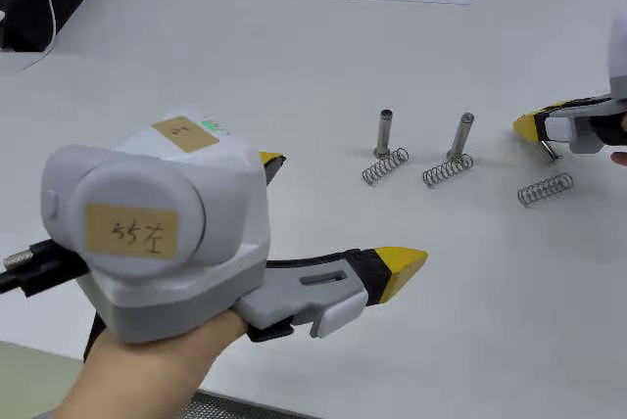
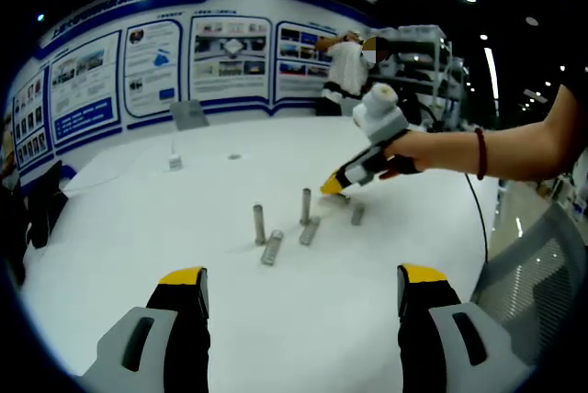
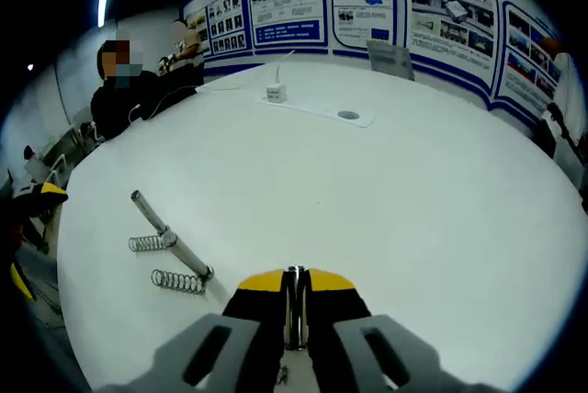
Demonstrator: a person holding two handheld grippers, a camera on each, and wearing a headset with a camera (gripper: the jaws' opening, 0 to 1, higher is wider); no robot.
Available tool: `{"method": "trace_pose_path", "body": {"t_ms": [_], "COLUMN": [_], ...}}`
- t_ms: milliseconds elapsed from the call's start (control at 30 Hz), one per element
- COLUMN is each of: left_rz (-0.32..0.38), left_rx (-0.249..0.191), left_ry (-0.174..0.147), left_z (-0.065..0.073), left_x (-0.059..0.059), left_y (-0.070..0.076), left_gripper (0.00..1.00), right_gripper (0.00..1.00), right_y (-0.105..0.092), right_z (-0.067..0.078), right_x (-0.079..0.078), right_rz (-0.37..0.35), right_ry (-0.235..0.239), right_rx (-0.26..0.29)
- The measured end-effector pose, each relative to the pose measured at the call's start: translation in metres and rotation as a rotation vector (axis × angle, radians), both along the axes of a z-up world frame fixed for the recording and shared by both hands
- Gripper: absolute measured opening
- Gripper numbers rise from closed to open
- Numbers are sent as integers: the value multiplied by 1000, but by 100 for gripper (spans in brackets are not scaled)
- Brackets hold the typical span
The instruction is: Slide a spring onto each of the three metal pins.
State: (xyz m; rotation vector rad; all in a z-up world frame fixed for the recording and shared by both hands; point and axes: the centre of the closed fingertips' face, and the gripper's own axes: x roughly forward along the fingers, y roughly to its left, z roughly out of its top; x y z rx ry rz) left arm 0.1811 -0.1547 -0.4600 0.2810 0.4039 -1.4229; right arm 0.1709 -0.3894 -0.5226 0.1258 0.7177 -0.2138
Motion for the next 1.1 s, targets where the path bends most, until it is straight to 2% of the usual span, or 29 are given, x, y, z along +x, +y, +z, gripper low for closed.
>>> {"method": "trace_pose_path", "body": {"t_ms": [167, 600, 933, 1100], "left_rz": [-2, -6, -10, -12], "left_rx": [-1, -5, -8, -9], "left_ry": [-4, -21, -31, -38], "left_z": [1, 3, 4, 5], "left_x": [0, 0, -1, -1], "left_y": [0, -1, -1, -2], "left_gripper": [86, 85, 85, 85], "right_gripper": [9, 9, 9, 9], "right_y": [6, 19, 25, 28], "right_z": [9, 26, 33, 33], "right_x": [-5, -17, -30, -36], "right_rz": [-1, 20, 22, 20], "right_ry": [-18, -31, -40, -26], "right_rx": [6, -28, -44, -52]}}
